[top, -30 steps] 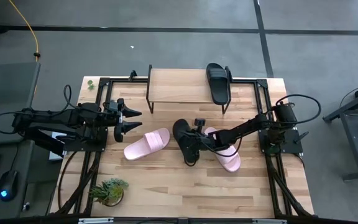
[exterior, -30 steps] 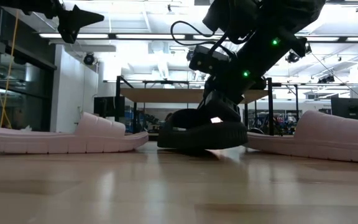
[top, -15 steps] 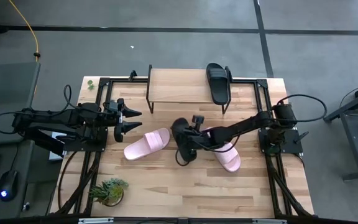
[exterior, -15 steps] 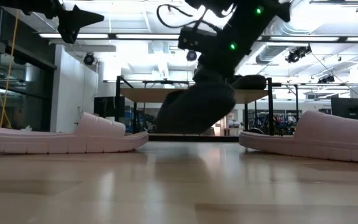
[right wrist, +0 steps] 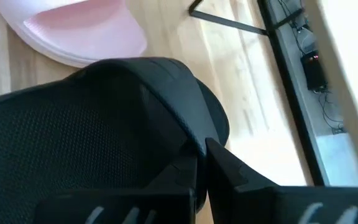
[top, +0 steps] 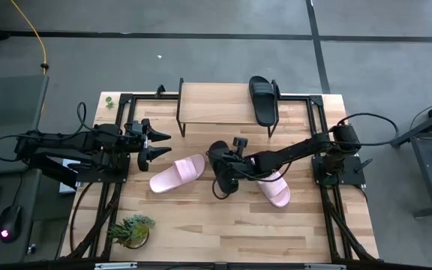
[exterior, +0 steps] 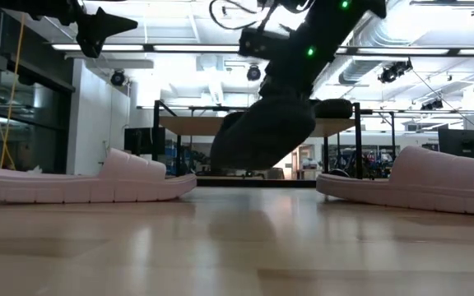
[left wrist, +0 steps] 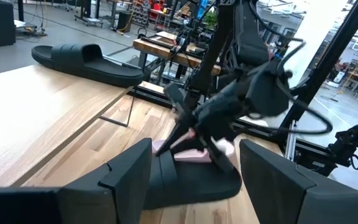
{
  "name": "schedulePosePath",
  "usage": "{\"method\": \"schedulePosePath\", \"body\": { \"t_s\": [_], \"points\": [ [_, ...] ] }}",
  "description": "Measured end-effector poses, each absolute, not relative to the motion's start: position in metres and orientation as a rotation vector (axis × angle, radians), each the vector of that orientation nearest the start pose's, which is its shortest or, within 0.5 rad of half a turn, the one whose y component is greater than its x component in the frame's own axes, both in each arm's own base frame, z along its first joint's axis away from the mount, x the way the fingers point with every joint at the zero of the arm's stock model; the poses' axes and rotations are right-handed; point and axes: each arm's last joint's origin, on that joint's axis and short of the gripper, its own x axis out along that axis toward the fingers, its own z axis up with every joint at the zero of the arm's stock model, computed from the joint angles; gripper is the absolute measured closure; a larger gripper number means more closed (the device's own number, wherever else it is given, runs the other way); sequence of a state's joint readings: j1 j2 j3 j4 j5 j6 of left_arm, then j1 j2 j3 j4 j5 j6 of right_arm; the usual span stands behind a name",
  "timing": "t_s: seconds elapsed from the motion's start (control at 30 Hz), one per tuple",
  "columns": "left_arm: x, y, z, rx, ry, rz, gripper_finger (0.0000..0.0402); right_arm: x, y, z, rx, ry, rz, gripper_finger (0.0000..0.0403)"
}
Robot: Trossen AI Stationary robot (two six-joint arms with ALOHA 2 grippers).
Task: Pick and place slides into the shelf
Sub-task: Put the black slide on the shelf
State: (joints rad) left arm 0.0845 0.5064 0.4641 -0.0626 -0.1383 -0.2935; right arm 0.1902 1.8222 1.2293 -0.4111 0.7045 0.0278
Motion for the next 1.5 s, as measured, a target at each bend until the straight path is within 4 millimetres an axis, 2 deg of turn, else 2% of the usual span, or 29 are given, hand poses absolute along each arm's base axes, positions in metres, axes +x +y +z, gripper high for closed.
{"method": "schedulePosePath", "body": {
  "t_s": [0.4,0.9,1.0,1.2,1.5],
  "points": [
    [0.131,0.015,0.271,-0.289,0.075,0.238,0.0176,0.348,0.047,0.244,-0.389,0.795,-0.569,0.0403],
    [0.131,0.016,0.270,-0.288,0.079,0.249,0.0176,0.331,0.046,0.272,-0.425,0.735,-0.635,0.0403],
    [0.131,0.016,0.270,-0.288,0.080,0.249,0.0176,0.327,0.043,0.274,-0.466,0.740,-0.699,0.0403],
    [0.131,0.016,0.270,-0.288,0.080,0.249,0.0176,0.329,0.025,0.278,-0.483,0.745,-0.751,0.0403],
    [0.131,0.016,0.270,-0.288,0.080,0.250,0.0176,0.332,-0.016,0.279,-0.457,0.797,-0.763,0.0403]
  ]
}}
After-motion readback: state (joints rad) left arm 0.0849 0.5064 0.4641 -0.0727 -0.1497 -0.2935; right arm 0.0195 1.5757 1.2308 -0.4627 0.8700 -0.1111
